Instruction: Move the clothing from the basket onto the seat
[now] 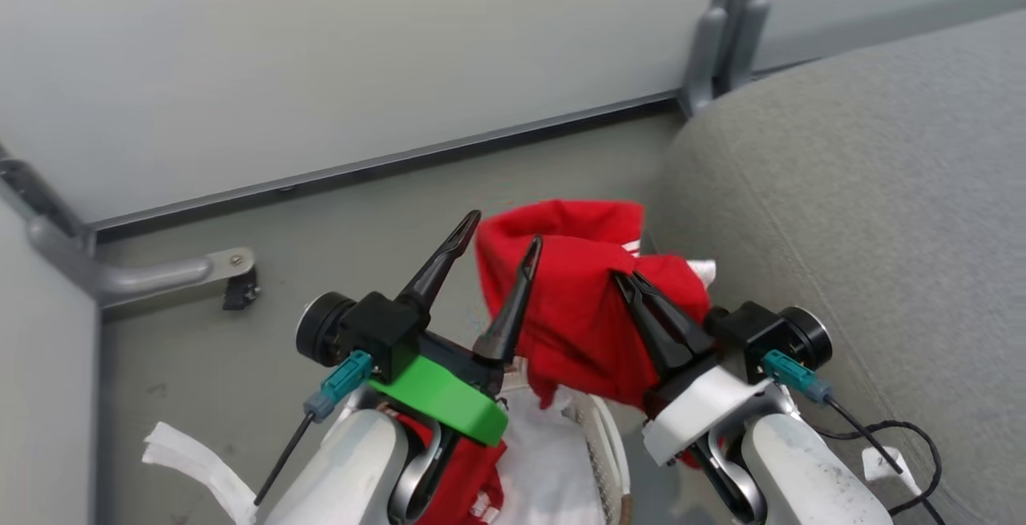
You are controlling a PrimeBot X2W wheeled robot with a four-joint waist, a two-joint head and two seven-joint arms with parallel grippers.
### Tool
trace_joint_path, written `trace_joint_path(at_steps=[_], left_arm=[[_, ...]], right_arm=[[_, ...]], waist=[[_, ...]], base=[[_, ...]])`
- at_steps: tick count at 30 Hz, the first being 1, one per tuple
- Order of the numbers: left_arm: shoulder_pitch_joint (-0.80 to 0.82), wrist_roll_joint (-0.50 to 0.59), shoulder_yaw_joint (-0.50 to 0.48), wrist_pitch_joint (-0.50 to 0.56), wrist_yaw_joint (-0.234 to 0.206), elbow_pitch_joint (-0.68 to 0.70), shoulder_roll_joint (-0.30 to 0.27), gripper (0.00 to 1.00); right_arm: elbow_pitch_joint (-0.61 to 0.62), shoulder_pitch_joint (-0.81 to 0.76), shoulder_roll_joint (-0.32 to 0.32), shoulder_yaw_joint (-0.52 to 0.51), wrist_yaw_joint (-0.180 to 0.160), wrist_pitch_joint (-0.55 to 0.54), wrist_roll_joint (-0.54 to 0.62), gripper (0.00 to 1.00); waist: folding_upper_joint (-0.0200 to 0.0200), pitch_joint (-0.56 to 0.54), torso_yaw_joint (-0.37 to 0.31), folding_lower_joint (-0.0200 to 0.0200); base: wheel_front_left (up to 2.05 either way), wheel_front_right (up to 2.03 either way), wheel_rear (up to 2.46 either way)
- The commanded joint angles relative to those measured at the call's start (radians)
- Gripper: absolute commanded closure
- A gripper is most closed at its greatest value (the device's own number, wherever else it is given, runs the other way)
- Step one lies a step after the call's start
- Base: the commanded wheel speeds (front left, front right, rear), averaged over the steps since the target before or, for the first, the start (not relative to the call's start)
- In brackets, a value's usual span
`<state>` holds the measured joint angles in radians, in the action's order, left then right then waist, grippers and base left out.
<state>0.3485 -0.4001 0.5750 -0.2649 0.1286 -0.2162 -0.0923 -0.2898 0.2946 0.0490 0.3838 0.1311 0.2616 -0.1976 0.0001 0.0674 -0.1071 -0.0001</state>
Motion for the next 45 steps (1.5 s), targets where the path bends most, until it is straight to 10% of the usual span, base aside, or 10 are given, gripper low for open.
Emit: trace_joint_path(at_steps=[1,15,30,45], left_arm=[[-0.013,0.013,-0.007,0.001,0.004,-0.001,-0.011,0.00],[-0.050,0.048,-0.041,0.001,0.004,0.014,-0.049,0.00],[0.012,0.023,0.028,0.001,0.004,0.012,-0.116,0.00],[0.135,0.026,0.070,0.001,0.004,0.089,-0.261,0.00]], right_arm=[[0.014,-0.013,0.003,-0.010,-0.001,0.005,-0.004,1.00],[0.094,-0.051,0.003,-0.054,-0.001,0.005,-0.027,1.00],[0.125,0.132,0.002,-0.222,-0.001,0.005,0.108,1.00],[0.021,0.616,0.157,-0.457,-0.001,0.005,0.264,1.00]], waist=[[-0.0001,0.032,-0.107,0.0001],[-0.0001,0.086,-0.429,0.0001],[-0.0001,0.238,-0.452,0.0001],[-0.0001,0.558,-0.331,0.0001]], base=[[0.00,0.00,0.00],[0.00,0.00,0.00],[0.00,0.00,0.00],[0.00,0.00,0.00]])
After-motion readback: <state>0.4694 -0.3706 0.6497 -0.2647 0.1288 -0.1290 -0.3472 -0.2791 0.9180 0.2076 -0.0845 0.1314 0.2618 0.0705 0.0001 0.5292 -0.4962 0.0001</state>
